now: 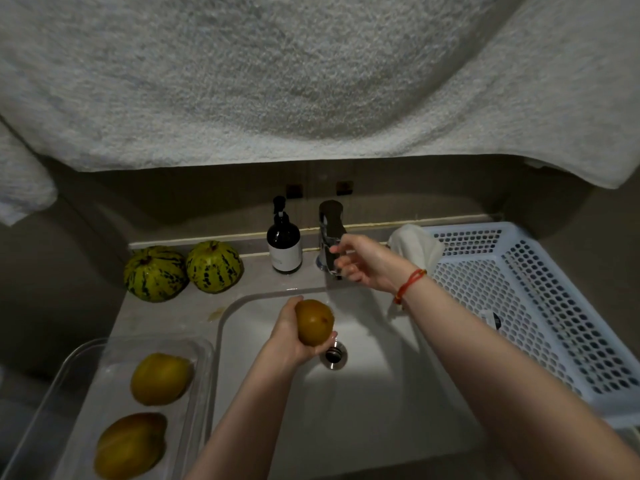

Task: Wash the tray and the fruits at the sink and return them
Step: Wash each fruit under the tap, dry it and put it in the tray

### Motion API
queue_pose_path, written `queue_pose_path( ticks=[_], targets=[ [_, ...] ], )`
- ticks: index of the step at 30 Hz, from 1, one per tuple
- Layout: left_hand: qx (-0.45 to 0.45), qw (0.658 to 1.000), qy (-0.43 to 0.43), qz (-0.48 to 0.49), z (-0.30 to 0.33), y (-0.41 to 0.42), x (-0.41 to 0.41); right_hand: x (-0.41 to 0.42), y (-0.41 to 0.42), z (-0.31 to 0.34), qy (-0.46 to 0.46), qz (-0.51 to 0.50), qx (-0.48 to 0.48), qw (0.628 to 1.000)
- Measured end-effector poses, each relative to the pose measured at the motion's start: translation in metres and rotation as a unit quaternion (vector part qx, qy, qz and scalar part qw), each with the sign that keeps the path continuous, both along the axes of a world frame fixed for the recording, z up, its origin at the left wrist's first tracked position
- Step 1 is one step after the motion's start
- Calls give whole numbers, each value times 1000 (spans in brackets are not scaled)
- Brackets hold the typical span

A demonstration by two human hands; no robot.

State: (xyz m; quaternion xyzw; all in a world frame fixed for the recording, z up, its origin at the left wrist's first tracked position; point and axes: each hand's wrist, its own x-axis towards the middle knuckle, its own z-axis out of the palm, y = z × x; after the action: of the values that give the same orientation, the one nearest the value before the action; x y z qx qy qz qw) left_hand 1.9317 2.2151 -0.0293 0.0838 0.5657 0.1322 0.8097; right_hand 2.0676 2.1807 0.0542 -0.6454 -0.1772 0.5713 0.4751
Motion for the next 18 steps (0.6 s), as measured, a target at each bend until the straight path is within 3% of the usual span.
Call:
queue_pose_path(
  ticks=[5, 18],
  targets=[
    [27, 999, 26, 23, -8, 3, -2, 1, 13, -1, 76, -2, 40, 996],
    [47, 997, 25, 63, -11, 15, -6, 8, 22, 8, 65, 12, 49, 997]
  ],
)
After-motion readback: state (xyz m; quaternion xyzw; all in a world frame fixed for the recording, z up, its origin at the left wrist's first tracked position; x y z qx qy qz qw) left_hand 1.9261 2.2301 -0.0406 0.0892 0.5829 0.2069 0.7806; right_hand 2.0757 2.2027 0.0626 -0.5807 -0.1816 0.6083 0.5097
